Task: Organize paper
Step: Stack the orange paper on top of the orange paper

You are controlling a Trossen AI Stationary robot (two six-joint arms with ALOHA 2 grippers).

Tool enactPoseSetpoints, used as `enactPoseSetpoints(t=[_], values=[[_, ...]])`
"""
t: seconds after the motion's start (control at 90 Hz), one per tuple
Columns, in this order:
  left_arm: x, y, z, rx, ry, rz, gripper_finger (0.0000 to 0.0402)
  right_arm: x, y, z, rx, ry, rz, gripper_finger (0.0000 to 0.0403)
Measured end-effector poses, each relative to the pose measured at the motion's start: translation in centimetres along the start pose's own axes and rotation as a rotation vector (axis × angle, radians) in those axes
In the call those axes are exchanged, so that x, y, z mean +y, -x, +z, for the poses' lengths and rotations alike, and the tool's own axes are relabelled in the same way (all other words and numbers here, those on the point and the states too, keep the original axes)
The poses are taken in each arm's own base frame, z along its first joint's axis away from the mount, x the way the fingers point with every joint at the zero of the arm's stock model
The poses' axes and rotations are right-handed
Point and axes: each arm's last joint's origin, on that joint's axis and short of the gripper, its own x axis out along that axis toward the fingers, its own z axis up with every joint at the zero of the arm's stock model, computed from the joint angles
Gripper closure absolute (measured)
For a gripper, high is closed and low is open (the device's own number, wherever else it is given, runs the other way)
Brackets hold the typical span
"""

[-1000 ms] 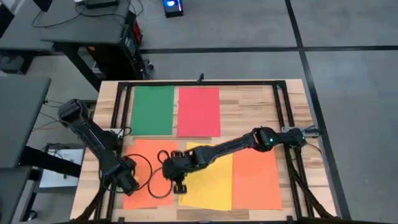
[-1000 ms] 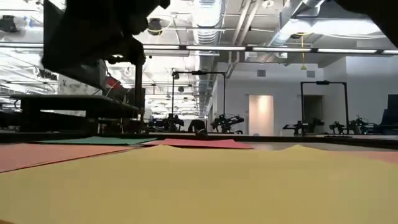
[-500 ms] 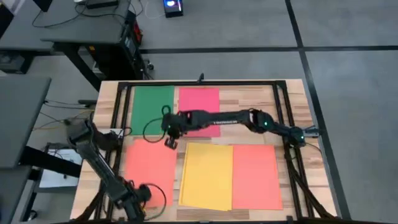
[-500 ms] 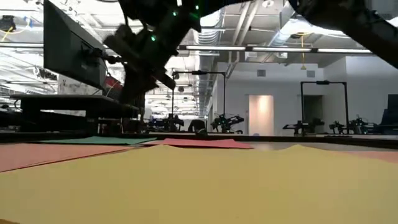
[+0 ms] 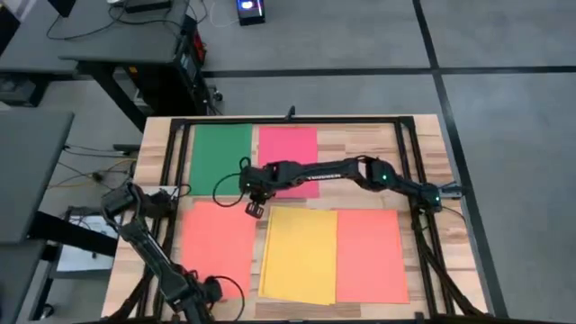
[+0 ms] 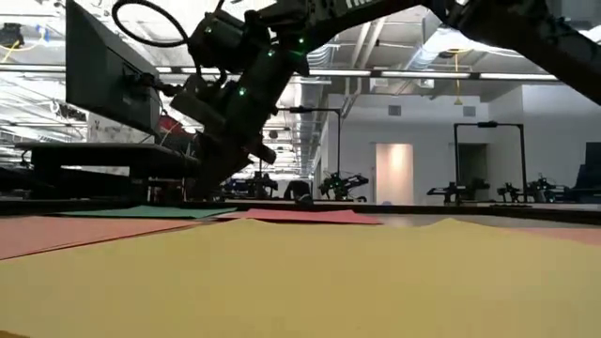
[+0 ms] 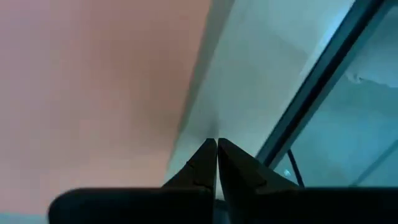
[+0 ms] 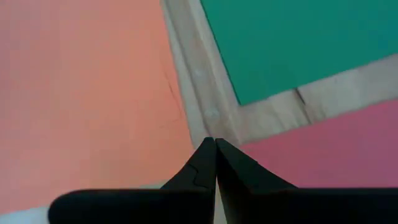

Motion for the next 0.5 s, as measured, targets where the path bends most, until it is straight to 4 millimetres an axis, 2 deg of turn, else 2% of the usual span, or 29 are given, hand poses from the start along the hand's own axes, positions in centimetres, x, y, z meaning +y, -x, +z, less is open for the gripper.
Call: enactPoseSetpoints(t=[0.211,0.5], values=[[1.0,-1.1,-0.6,0.046,0.040,-0.024,0.0401,0.2,0.0,-0.1,0.005,0.003,0.021,0.0403],[1.8,-1.5,-0.7,0.068,0.031,0.033,0.0401,2.0,0.0,-0.5,0.000,0.049,0.051,0.0403]])
